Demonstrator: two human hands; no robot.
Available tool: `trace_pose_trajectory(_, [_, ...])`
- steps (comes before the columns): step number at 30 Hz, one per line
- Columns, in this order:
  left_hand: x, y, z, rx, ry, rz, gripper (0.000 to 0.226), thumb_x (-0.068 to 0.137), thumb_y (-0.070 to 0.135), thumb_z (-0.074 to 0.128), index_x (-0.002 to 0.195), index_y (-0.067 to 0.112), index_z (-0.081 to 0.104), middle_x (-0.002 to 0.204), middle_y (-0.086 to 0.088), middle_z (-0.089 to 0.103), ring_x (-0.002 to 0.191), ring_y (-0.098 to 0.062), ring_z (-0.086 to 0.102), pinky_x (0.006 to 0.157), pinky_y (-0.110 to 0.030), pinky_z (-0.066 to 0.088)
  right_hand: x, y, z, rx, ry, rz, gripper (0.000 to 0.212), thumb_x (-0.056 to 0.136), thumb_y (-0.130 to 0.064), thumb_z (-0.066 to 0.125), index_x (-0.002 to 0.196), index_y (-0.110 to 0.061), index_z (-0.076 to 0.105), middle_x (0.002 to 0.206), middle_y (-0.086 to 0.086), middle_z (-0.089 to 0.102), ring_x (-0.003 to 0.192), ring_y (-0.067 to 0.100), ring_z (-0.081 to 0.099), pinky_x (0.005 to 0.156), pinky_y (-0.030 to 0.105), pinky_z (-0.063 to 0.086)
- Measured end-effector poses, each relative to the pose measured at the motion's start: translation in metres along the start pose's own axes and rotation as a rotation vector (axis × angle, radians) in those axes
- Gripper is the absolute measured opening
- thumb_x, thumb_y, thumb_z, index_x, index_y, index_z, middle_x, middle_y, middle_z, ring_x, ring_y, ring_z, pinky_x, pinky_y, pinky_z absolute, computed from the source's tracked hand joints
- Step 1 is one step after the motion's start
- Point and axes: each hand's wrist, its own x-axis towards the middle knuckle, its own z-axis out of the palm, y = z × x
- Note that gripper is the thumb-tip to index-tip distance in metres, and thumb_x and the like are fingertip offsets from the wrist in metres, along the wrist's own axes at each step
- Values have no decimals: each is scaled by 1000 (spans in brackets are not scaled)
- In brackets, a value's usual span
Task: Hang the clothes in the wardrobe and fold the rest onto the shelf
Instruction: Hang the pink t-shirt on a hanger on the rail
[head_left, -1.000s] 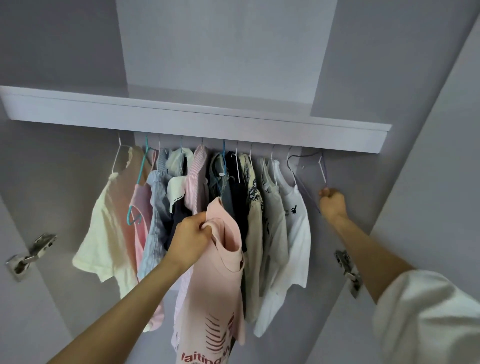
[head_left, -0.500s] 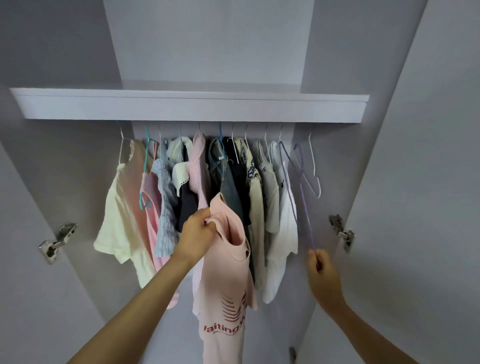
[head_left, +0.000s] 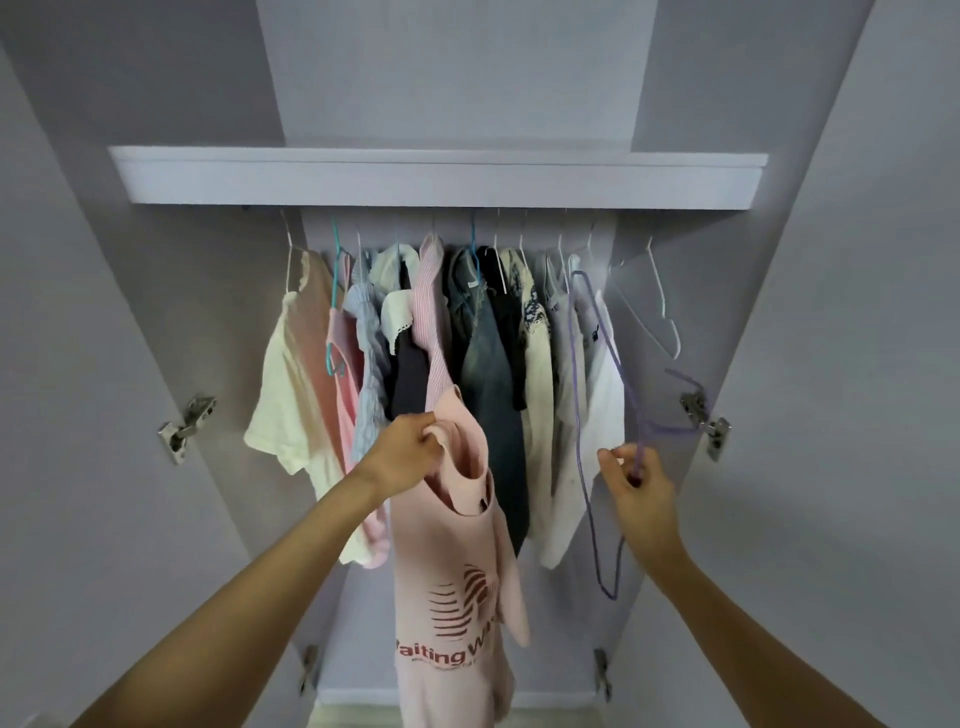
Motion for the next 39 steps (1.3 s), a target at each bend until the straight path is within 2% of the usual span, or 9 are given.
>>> trace_pose_trajectory(3, [-8, -5, -12, 89, -38, 31, 35, 80, -8, 35, 61, 16, 51, 57, 8, 49, 62, -14, 45, 59, -20, 36, -1, -12, 1, -19, -48, -33, 6, 93, -21, 56, 92, -26, 58, 46, -8, 36, 41, -1, 40, 44, 7, 32])
trace_pose_trajectory(8, [-16, -17, -31, 294, 91, -38, 32, 86, 0, 37, 89, 13, 66, 94, -1, 65, 90, -18, 56, 71, -19, 37, -15, -29, 15, 30, -9, -72, 30, 98, -24, 46, 72, -24, 61, 40, -13, 45, 40, 1, 41, 43, 11, 30])
trace_pose_trajectory(12, [-28, -23, -44, 394, 143, -149, 30, 86, 10, 39, 84, 25, 65, 92, -2, 65, 91, -25, 56, 75, -26, 43, -13, -55, 31, 499, -15, 233, 38, 94, -13, 37, 57, -20, 30, 40, -10, 27, 38, 4, 23, 42, 19, 21])
trace_pose_trajectory(15, [-37, -25, -52, 319, 156, -247, 24, 86, 11, 44, 82, 23, 65, 88, -1, 65, 84, -19, 56, 70, -22, 42, -13, -80, 53, 771, -102, 389, 34, 91, -12, 33, 59, -21, 25, 42, -10, 22, 39, 8, 18, 42, 21, 16])
trace_pose_trajectory(23, [-67, -12, -70, 362, 170, -191, 25, 84, 7, 44, 81, 22, 64, 70, 6, 58, 78, -18, 53, 66, -16, 38, -17, -137, 115, 882, -203, 395, 31, 90, -10, 29, 61, -19, 25, 38, -9, 20, 33, 7, 14, 39, 20, 11])
trace_pose_trajectory(26, [-78, 0, -81, 276, 223, -144, 24, 82, 5, 47, 77, 23, 63, 64, 9, 58, 71, -17, 52, 58, -6, 38, -27, -129, 139, 784, -242, 372, 33, 94, -10, 31, 62, -18, 26, 37, -11, 22, 33, 6, 17, 36, 18, 15])
trace_pose_trajectory(29, [-84, 13, -97, 138, 341, -103, 24, 81, 3, 50, 77, 18, 68, 80, -4, 69, 81, -23, 60, 80, -26, 50, -42, -97, 154, 434, -251, 295, 38, 97, -14, 37, 59, -15, 35, 44, -5, 37, 47, 16, 36, 52, 27, 32])
trace_pose_trajectory(33, [-90, 11, -131, -35, 513, -145, 31, 75, -2, 51, 67, 25, 65, 72, 0, 66, 67, -15, 56, 65, -26, 46, -42, -70, 153, 202, -231, 120, 30, 97, -11, 38, 74, 3, 50, 70, 16, 50, 70, 26, 45, 68, 36, 36])
trace_pose_trajectory(39, [-95, -26, -148, 191, 673, -291, 26, 73, 3, 58, 74, 28, 63, 65, 10, 58, 70, -21, 57, 61, -24, 42, -15, -81, 137, -155, -209, -245, 18, 95, -8, 42, 91, 3, 56, 88, 27, 63, 83, 43, 57, 70, 42, 40])
